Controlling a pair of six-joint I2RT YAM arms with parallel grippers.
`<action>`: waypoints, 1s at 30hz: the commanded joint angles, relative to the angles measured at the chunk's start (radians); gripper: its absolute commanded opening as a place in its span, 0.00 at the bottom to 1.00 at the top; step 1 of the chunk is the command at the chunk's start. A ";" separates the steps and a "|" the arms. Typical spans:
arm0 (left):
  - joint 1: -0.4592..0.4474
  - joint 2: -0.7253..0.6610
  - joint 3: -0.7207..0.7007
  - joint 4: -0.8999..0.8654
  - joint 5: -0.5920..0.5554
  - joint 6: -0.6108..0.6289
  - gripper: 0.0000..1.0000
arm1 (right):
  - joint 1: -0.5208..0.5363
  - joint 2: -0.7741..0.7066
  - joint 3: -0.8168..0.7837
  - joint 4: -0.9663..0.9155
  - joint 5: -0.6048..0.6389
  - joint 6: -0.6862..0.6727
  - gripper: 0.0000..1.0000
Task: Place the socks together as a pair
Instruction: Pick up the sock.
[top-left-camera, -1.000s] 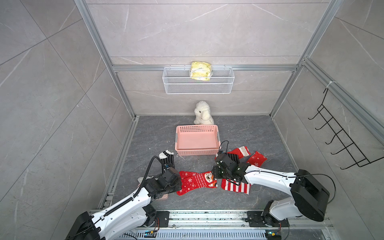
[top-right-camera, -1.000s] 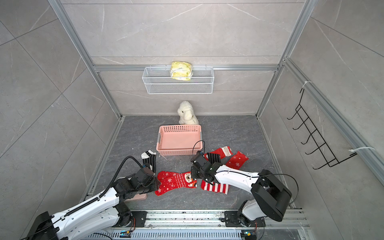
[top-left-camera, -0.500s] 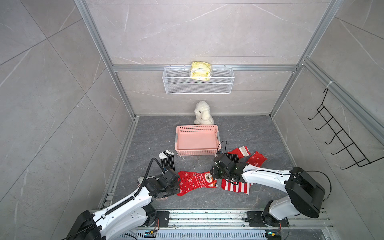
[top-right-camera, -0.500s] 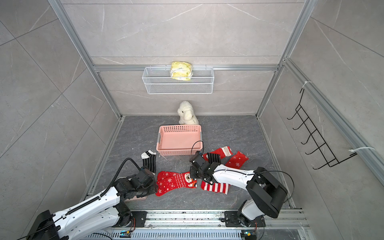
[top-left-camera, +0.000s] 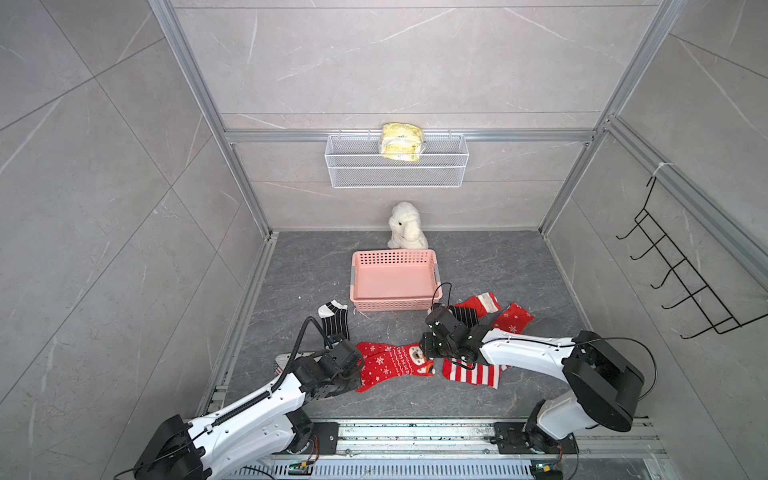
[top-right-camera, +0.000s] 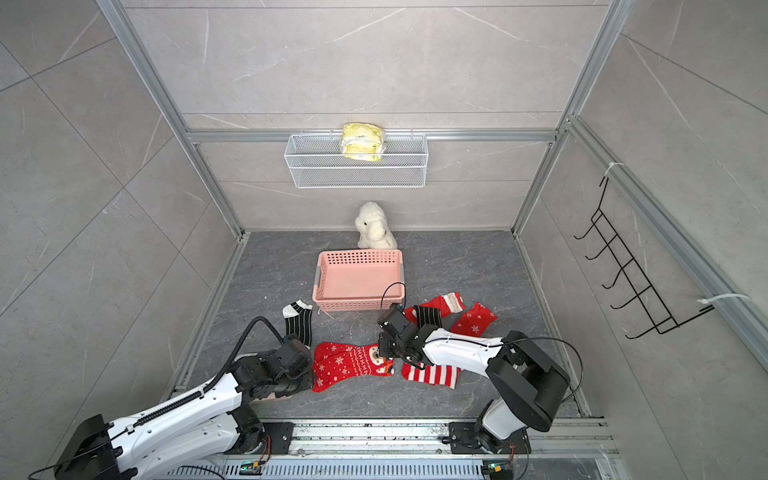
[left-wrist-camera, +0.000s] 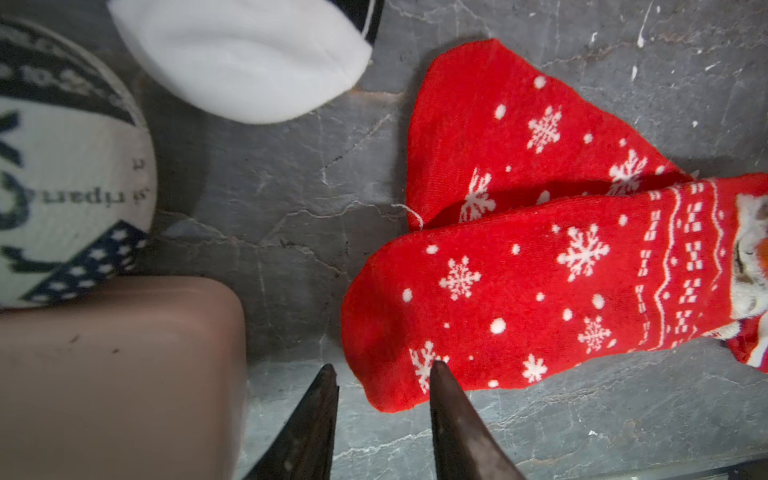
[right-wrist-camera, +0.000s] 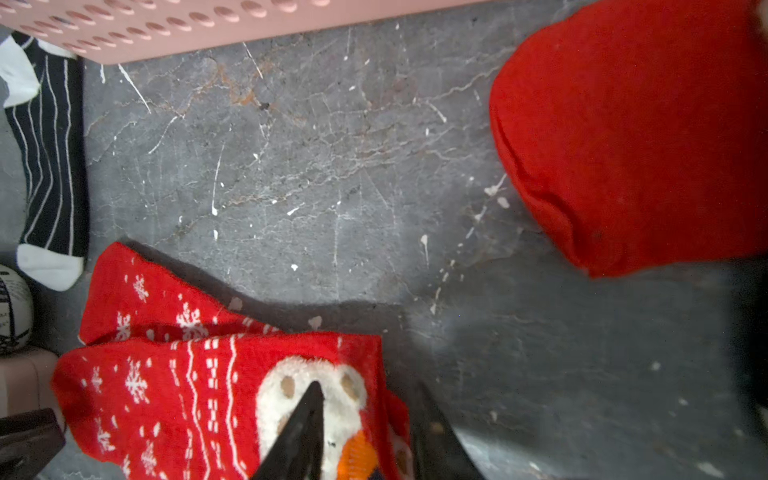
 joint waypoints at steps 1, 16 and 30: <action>-0.005 0.022 -0.008 0.016 0.004 -0.018 0.38 | 0.005 0.016 0.015 0.018 -0.013 0.010 0.34; -0.008 0.068 -0.033 0.059 -0.010 -0.017 0.37 | 0.007 0.034 0.013 0.021 -0.018 0.010 0.34; -0.008 0.067 -0.011 0.066 -0.023 0.012 0.00 | 0.009 -0.021 0.008 0.010 -0.033 0.010 0.00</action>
